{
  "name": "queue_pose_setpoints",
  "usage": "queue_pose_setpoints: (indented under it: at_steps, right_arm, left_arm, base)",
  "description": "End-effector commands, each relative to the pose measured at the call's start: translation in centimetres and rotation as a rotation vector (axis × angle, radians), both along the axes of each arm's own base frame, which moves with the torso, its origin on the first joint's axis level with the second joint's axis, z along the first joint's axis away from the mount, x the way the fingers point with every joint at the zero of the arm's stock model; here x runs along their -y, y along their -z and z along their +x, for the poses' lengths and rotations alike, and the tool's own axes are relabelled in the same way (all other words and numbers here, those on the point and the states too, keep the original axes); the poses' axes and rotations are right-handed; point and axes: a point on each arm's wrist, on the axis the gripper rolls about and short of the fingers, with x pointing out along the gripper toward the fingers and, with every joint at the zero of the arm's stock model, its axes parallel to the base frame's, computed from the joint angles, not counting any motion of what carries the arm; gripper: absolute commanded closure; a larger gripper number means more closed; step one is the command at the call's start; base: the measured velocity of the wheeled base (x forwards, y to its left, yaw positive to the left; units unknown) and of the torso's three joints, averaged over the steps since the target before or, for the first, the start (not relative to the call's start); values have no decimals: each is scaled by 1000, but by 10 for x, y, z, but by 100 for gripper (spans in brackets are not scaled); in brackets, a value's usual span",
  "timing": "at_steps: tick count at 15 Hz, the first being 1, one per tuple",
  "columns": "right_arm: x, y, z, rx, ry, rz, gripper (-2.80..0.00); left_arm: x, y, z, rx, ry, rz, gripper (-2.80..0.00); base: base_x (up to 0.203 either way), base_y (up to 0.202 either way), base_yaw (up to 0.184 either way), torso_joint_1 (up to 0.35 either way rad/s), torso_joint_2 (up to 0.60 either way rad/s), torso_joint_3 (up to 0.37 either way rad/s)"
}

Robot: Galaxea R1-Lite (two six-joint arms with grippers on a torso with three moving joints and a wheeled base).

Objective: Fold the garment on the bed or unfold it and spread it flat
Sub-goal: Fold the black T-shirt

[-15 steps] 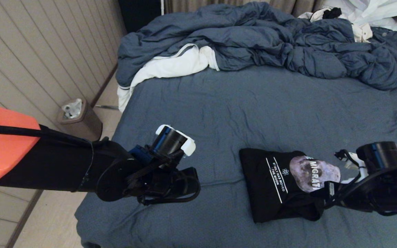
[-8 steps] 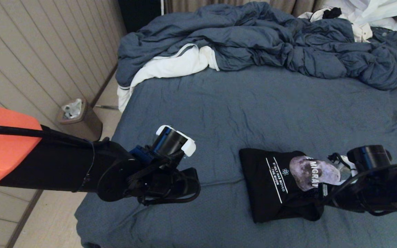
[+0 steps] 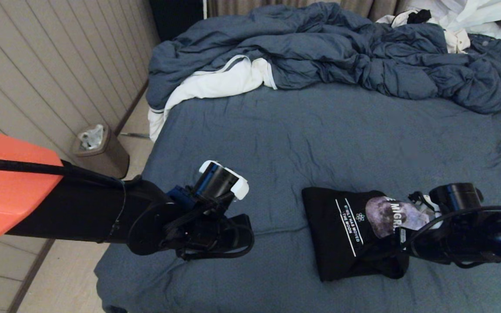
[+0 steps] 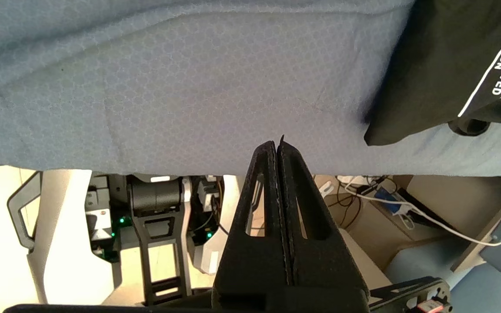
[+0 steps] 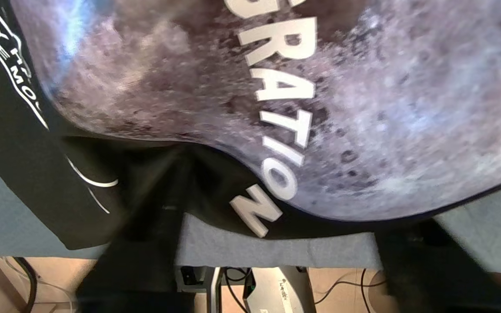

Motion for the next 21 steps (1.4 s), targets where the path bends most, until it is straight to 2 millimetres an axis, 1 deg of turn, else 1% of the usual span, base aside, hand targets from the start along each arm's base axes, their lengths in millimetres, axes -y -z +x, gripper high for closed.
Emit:
queue_pose_setpoints:
  at_steps: [1,4,7,10,11,13,17,21]
  right_arm:
    - [-1,2,-1,-6,-3,1,0]
    - [-2,0,-4,-2,-11,-6,0]
    - [-1,-7,-4,23,-10,-12,0]
    - [1,-21,-6,70,-10,-33,0]
    - [4,-21,-8,48,-22,-62,0]
    - [15,-18,-10,-10,-42,-115,0]
    - [22,0,-8,-78,-38,-114,0]
    - [20,6,-8,-97,-41,-106,0]
  left_arm:
    - [0,2,0,-7,-5,3,0]
    - [0,2,0,-8,-6,3,0]
    - [-1,2,-1,-7,-6,2,0]
    - [0,3,0,-11,-9,5,0]
    - [-1,2,0,-10,-9,3,0]
    - [-1,2,-1,-9,-8,1,0]
    - [-1,3,-1,-11,-8,3,0]
    - [-1,4,-1,-14,-8,6,0]
  base:
    - [0,0,0,0,0,0]
    - [0,0,0,0,0,0]
    - [0,0,0,0,0,0]
    - [0,0,0,0,0,0]
    - [0,0,0,0,0,0]
    - [0,0,0,0,0,0]
    - [0,0,0,0,0,0]
    - [0,0,0,0,0,0]
